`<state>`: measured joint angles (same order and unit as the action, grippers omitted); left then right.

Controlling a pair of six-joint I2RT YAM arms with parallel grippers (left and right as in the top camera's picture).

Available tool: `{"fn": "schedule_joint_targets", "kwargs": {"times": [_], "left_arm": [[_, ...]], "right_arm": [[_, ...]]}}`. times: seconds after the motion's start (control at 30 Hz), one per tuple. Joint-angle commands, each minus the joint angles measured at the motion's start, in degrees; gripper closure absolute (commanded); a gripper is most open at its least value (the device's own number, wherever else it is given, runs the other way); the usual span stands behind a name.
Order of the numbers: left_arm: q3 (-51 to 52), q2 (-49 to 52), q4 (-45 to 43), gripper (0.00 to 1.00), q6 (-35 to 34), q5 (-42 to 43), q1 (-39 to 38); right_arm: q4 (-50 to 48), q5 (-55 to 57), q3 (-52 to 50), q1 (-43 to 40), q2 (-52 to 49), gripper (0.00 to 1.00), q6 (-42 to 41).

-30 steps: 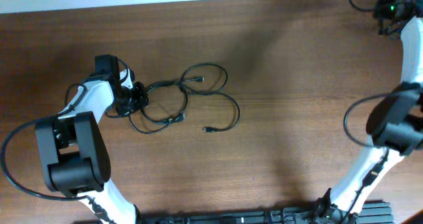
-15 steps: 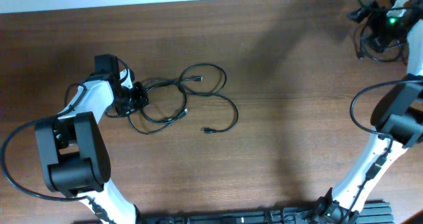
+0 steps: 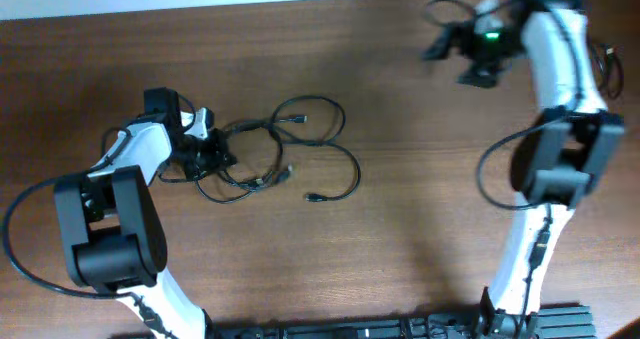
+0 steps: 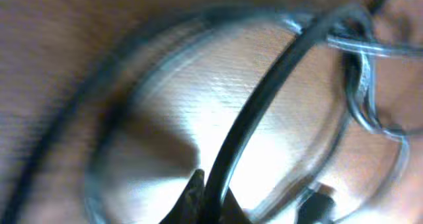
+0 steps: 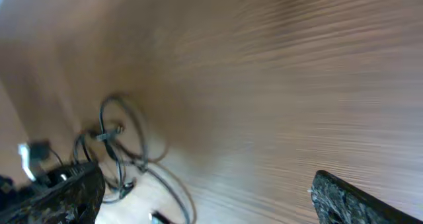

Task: Untangle cables

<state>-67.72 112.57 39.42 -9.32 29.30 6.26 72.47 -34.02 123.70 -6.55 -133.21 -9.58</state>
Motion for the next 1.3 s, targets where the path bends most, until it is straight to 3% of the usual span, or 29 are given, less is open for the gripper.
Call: {"fn": "schedule_joint_targets", "kwargs": {"times": [0.0,0.1,0.17,0.2,0.27,0.37,0.4,0.47,0.5,0.57,0.6,0.67,0.8,0.97,1.03,1.07,1.17,1.27], "left_arm": [[-3.85,-5.38,2.64,0.93,4.28,5.9,-1.25],[-5.75,-14.62,2.93,0.6,5.11,2.16,-4.22],[-6.25,-19.87,3.19,0.1,5.09,-2.97,-4.44],[-6.38,-23.1,3.15,0.01,5.07,-7.1,-4.22],[-6.38,-31.41,3.56,0.01,2.84,-26.73,-4.17],[-6.38,-33.97,3.56,0.01,-6.38,-38.05,-4.07],[-6.38,-33.94,3.56,0.01,-9.09,-38.25,-3.93],[-6.38,-33.83,3.63,0.01,-13.42,-38.14,-3.04],[-6.38,-33.83,3.65,0.01,-14.71,-38.01,-2.14],[-6.36,-33.83,4.13,0.01,-14.67,-37.46,-1.97],[-6.36,-33.83,4.92,0.01,-14.64,-37.22,-1.99],[-6.36,-33.73,6.91,0.01,-13.51,-35.47,-1.97],[-4.7,-32.37,9.07,0.01,-13.33,-35.32,-1.97],[-2.64,-27.21,9.79,0.01,-13.33,-35.1,-1.97],[-2.64,-25.2,10.8,0.01,-13.35,-35.1,-1.97],[-2.64,-24.26,12.22,0.01,-13.35,-35.08,-1.97],[-2.6,-21.03,16.76,0.0,-13.38,-33.07,-1.97],[-2.58,-17.55,17.9,0.11,-13.4,-32.06,-2.03]], "right_arm": [[1.07,2.25,0.66,7.34,2.8,0.01,1.66],[1.81,4.31,0.66,12.07,2.8,0.01,1.64],[2.93,4.28,0.66,14.12,2.8,0.02,1.62],[3.69,4.33,0.66,15.87,2.8,0.02,1.68],[2.19,4.37,0.59,21.49,2.75,0.01,3.19],[-2.21,5.51,0.11,28.26,2.56,0.01,3.43],[-4.52,9.86,-0.68,30.99,2.56,0.02,3.78],[-5.66,21.59,-1.84,35.65,2.54,0.01,13.33],[-5.53,29.77,-2.27,37.46,2.54,0.05,11.04],[-4.5,36.13,-2.27,37.51,2.54,0.04,-2.16],[-4.24,36.39,-2.38,36.76,2.54,0.05,-6.82],[-4.39,35.12,-4.37,34.49,2.54,0.16,-17.22],[-8.7,32.57,-11.85,33.16,2.32,0.18,-18.69],[-18.73,29.27,-20.09,33.33,2.23,0.49,-22.47],[-19.82,28.98,-21.68,33.48,2.23,0.91,-23.98],[-19.8,29.44,-21.81,33.42,2.23,0.96,-23.93],[-19.82,29.7,-21.79,32.63,2.23,0.96,-23.93],[-19.85,29.64,-21.79,32.72,2.23,0.96,-23.93]]}}
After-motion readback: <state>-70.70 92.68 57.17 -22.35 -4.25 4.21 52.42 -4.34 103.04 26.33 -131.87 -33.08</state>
